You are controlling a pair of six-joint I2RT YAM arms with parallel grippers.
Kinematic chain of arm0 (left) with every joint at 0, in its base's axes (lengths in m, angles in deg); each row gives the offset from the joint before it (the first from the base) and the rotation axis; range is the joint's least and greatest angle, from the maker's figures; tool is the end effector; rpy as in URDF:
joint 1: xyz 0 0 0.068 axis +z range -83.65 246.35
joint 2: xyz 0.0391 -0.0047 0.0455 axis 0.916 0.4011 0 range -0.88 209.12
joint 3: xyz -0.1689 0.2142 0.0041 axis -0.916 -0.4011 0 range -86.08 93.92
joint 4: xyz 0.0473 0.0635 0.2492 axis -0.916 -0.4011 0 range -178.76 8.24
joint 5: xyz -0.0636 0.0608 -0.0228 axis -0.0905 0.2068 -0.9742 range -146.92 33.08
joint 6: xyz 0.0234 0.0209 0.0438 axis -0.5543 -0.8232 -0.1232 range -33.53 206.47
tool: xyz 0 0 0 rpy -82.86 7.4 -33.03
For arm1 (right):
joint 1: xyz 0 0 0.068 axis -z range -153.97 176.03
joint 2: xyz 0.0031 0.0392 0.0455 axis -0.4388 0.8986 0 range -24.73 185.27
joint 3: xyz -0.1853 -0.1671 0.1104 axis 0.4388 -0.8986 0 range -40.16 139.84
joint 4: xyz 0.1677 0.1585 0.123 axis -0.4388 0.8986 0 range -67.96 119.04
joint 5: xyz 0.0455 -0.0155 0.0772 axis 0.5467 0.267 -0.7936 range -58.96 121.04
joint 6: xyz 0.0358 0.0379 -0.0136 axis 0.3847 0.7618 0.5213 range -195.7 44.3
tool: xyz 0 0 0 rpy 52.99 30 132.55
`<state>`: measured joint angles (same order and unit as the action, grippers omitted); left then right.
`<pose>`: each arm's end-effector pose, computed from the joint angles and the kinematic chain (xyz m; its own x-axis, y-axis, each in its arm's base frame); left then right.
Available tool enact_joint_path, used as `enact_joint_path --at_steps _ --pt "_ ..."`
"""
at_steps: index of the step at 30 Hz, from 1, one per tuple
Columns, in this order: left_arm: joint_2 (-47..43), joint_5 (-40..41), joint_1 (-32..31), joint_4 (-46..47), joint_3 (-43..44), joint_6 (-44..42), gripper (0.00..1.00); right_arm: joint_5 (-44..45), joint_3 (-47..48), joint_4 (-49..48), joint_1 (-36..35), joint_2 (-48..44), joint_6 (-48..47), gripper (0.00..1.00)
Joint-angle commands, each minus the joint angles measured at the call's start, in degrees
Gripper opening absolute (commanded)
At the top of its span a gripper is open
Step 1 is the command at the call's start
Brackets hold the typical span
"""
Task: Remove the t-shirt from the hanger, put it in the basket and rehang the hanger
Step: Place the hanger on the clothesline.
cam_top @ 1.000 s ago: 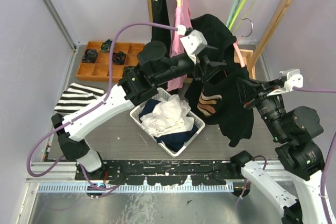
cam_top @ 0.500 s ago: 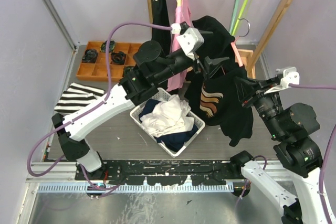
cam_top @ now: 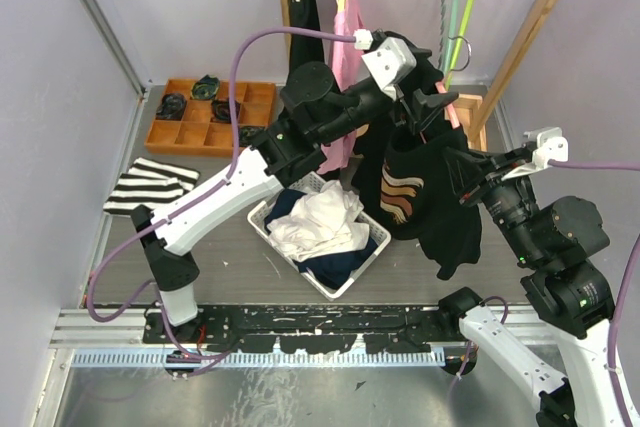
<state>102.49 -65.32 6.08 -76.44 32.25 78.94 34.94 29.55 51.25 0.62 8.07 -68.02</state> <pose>0.1963 -0.3540 0.5294 0.2918 -0.2497 -0.9233 0.8965 0.4077 0.1731 0.0611 0.0263 0.4663 0.0710 0.1814 -0.9808 -0.3801 0.9140 0.1415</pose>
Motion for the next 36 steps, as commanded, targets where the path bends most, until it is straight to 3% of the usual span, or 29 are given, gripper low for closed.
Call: enact_joint_path --at_steps 1,17,29,32,33,34,36 --pt "1.56 1.03 0.19 -1.64 3.33 -1.40 0.81 -1.17 0.86 -5.36 0.18 0.10 -0.60 0.01" --pt "5.71 3.22 0.13 -6.72 8.91 -1.31 0.54 -1.61 0.29 -5.40 0.12 0.59 -0.59 0.01" --pt "6.95 2.92 -0.06 -6.82 9.33 -0.59 0.20 -1.53 0.16 -5.52 0.16 0.95 -0.78 0.01" --pt "6.90 2.99 -0.16 -6.36 9.08 0.17 0.01 -1.23 0.16 -5.41 0.18 1.04 -1.04 0.01" --pt "6.83 3.30 -0.12 -6.32 9.12 0.53 0.00 -1.18 0.16 -5.27 0.12 1.04 -1.10 0.01" --pt "6.69 3.68 -0.16 -6.23 9.12 0.89 0.00 -1.07 0.24 -5.08 0.18 1.02 -1.14 0.02" --pt "6.15 4.46 -0.17 -6.03 9.13 1.50 0.00 -0.68 0.64 -4.46 0.18 1.19 -1.04 0.15"
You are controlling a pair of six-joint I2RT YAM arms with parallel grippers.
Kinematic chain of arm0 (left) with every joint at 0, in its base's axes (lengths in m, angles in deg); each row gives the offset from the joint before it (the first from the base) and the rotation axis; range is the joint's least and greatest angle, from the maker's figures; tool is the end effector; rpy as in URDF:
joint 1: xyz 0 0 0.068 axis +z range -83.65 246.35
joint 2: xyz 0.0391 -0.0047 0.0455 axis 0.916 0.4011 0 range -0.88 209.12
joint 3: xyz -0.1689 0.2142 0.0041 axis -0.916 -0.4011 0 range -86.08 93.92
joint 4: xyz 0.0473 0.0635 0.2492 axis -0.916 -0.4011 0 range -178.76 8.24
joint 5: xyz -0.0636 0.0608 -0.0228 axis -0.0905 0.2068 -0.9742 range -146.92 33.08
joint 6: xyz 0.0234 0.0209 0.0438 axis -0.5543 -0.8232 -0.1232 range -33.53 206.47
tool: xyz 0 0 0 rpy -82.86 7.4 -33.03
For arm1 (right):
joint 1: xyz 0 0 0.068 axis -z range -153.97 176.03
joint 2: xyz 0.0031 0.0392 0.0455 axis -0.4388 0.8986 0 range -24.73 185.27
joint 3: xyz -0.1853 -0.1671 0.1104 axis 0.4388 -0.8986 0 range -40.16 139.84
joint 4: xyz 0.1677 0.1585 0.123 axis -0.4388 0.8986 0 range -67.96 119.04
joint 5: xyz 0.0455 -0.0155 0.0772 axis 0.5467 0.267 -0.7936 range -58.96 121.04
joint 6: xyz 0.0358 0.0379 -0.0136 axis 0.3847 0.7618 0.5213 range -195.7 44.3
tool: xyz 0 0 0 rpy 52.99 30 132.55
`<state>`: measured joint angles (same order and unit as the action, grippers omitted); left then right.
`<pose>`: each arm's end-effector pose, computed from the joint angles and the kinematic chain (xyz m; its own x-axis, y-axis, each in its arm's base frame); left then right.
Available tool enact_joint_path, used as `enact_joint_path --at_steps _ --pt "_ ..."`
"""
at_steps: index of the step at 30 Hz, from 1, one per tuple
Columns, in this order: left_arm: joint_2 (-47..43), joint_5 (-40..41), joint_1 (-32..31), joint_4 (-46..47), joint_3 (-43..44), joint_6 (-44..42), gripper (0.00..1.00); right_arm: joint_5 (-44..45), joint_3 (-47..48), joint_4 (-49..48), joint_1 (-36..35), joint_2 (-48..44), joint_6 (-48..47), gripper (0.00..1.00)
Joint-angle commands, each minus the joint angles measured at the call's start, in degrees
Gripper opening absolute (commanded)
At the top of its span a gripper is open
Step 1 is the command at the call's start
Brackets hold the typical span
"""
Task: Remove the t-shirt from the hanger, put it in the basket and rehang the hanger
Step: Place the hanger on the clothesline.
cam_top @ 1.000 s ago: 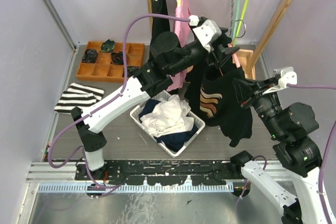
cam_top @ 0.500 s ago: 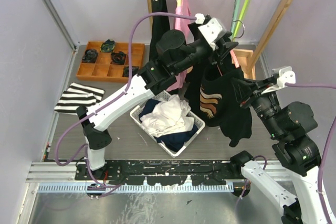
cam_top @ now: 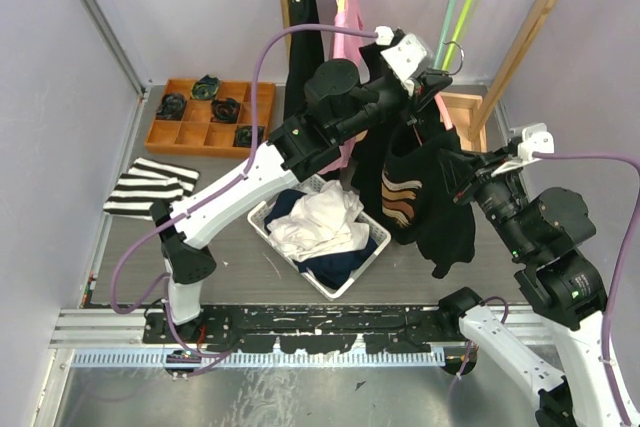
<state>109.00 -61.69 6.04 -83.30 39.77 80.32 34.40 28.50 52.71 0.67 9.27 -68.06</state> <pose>0.2129 -0.3792 0.5141 0.2197 -0.1698 -0.9607 0.8872 0.4443 0.1243 0.0712 0.0314 0.4574 0.0126 0.1529 -0.9882 -0.3798 0.9149 0.1367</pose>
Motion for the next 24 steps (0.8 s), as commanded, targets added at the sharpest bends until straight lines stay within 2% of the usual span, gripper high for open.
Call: enact_joint_path --at_steps 1,4,8,15,24 --pt "-0.63 1.34 -0.15 0.84 1.68 0.25 0.00 -0.11 2.18 -5.15 0.09 0.24 -0.99 0.21" --pt "-1.07 4.47 -0.06 0.94 2.09 -0.16 0.00 0.10 3.52 -3.27 0.12 0.94 -0.99 0.42" --pt "-2.03 5.80 1.29 0.50 2.18 -1.30 0.00 -0.80 2.86 -3.33 0.12 -0.50 -0.50 0.54" --pt "-1.95 5.89 5.59 0.52 3.19 1.57 0.00 -2.48 3.18 -0.62 0.14 -2.09 -0.10 0.56" --pt "1.43 7.76 6.59 -3.54 11.98 1.23 0.00 -4.16 0.81 1.71 0.07 -3.12 0.77 0.56"
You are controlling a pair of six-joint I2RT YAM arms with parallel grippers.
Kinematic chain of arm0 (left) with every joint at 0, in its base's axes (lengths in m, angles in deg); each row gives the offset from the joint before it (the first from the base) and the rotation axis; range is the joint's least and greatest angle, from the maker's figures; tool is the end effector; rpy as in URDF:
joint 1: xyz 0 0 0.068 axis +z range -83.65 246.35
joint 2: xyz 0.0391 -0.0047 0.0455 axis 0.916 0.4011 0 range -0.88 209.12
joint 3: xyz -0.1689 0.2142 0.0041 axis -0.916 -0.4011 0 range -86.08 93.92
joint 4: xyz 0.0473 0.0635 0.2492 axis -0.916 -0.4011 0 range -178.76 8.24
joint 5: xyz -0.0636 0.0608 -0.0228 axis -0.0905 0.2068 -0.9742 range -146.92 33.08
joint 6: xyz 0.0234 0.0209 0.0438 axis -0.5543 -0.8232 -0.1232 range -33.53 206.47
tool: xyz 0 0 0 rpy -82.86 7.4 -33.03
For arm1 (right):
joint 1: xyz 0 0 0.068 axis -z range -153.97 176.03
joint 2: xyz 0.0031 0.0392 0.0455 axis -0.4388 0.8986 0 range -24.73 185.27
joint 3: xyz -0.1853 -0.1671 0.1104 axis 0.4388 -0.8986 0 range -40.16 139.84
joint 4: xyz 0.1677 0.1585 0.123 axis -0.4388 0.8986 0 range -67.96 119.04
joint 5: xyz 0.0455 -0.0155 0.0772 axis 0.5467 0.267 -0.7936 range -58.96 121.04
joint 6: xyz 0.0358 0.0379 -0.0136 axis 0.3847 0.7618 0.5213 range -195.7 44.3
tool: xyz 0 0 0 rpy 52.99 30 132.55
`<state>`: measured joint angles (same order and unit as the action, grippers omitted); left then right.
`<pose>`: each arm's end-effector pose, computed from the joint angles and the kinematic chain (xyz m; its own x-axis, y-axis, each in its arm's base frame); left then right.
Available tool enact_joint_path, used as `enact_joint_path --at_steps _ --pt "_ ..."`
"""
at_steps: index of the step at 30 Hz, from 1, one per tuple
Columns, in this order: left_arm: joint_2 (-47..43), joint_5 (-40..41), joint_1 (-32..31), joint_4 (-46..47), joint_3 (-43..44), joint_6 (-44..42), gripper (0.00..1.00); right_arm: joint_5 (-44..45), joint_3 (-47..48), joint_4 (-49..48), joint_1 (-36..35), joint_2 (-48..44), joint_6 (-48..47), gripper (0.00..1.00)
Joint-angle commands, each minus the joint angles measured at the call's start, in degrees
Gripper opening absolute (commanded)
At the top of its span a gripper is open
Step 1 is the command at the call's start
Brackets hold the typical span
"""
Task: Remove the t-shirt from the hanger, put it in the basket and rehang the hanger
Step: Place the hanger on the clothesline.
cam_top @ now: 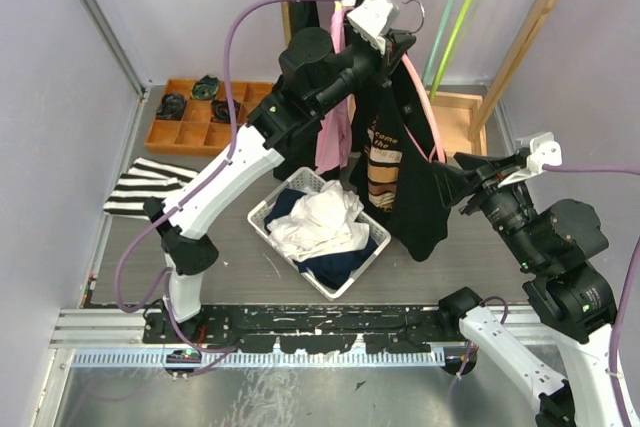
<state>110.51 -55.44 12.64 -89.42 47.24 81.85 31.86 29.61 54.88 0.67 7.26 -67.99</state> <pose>0.2537 -0.3439 0.5334 0.2091 -0.1487 -0.9665 0.7767 0.6258 0.0717 0.0564 0.0261 0.4603 0.0215 0.1587 -0.9871 -0.4221 0.8965 0.1349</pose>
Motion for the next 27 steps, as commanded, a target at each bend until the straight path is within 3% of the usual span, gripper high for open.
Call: enact_joint_path --at_steps 1,18,27 --pt "0.02 1.84 0.05 2.27 5.07 -0.30 0.00 -1.76 -0.53 -0.23 0.12 -1.21 0.73 0.56" --pt "-1.38 5.06 2.52 0.98 6.48 0.98 0.00 -3.41 -6.76 4.87 0.14 -4.36 2.07 0.52" --pt "-2.16 4.65 2.65 0.98 6.12 2.26 0.00 -1.47 -10.37 4.25 0.14 -5.60 2.85 0.14"
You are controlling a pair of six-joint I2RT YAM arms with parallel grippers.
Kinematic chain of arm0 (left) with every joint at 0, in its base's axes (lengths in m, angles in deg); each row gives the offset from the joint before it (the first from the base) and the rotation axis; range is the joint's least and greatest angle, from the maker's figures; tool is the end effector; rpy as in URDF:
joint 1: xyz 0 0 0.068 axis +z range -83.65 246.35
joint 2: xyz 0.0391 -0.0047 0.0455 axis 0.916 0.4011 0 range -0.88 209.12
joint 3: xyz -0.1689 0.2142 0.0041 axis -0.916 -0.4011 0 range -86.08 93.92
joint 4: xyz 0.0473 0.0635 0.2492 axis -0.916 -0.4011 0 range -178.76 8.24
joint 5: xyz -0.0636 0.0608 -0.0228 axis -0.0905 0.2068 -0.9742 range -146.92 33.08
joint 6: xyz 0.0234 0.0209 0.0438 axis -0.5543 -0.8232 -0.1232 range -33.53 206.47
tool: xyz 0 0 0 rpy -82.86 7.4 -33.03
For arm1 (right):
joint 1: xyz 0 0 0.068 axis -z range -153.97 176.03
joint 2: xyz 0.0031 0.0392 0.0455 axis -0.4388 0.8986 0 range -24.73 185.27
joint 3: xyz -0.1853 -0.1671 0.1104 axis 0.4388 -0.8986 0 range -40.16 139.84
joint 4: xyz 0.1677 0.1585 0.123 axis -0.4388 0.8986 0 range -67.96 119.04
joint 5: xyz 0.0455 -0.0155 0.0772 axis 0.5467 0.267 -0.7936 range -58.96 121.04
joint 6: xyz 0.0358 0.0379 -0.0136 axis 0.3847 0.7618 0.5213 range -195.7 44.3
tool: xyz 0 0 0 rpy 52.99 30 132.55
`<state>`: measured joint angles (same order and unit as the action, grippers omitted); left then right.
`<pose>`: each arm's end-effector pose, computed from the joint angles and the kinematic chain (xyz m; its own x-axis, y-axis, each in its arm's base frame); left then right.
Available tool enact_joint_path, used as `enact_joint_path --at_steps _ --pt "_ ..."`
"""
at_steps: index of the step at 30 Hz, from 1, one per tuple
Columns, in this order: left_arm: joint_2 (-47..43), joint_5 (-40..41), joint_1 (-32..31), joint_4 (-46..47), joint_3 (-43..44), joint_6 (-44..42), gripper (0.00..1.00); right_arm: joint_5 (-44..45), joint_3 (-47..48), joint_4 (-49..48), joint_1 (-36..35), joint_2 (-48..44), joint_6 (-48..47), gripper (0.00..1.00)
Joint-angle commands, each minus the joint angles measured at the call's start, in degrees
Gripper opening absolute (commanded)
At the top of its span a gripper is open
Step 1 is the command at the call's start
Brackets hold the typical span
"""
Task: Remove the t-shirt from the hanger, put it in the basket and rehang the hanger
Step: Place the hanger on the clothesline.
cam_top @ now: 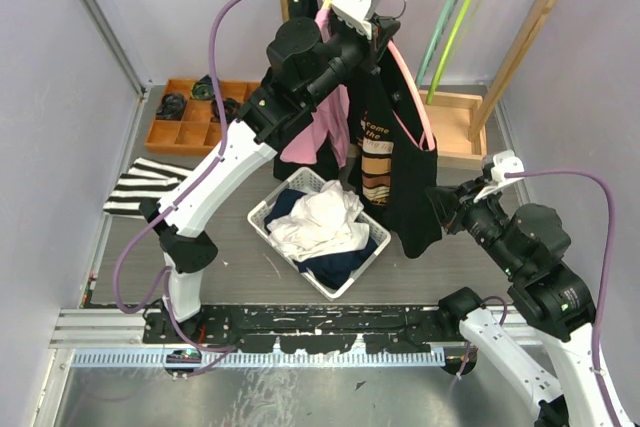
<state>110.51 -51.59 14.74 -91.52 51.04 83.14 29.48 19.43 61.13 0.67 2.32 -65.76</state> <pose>0.2611 -0.3241 0.5498 0.2126 -0.1753 -0.9613 0.7139 0.6996 0.0303 0.0610 0.0300 0.4034 -0.1795 0.1059 -0.9780 -0.4280 0.8867 0.1746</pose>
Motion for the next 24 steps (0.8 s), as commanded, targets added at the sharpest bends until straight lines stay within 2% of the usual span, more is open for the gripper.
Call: enact_joint_path --at_steps 1,5,12,19,24 --pt "-2.35 0.75 0.48 3.08 2.30 1.08 0.00 1.46 -0.45 -2.00 0.13 -0.78 0.66 0.08" --pt "-2.74 1.12 0.57 3.08 2.32 1.14 0.00 3.41 -1.78 -1.94 0.09 -1.90 1.18 0.01" --pt "-2.90 3.48 1.17 1.90 4.45 2.03 0.00 7.83 -2.97 1.85 0.11 -1.76 2.74 0.01" --pt "-3.02 8.47 1.72 2.75 5.59 3.09 0.00 6.41 -5.56 1.43 0.08 -4.63 5.44 0.01" --pt "-2.73 8.83 1.87 3.57 6.06 4.21 0.00 5.68 -5.63 1.56 0.13 -4.77 6.04 0.01"
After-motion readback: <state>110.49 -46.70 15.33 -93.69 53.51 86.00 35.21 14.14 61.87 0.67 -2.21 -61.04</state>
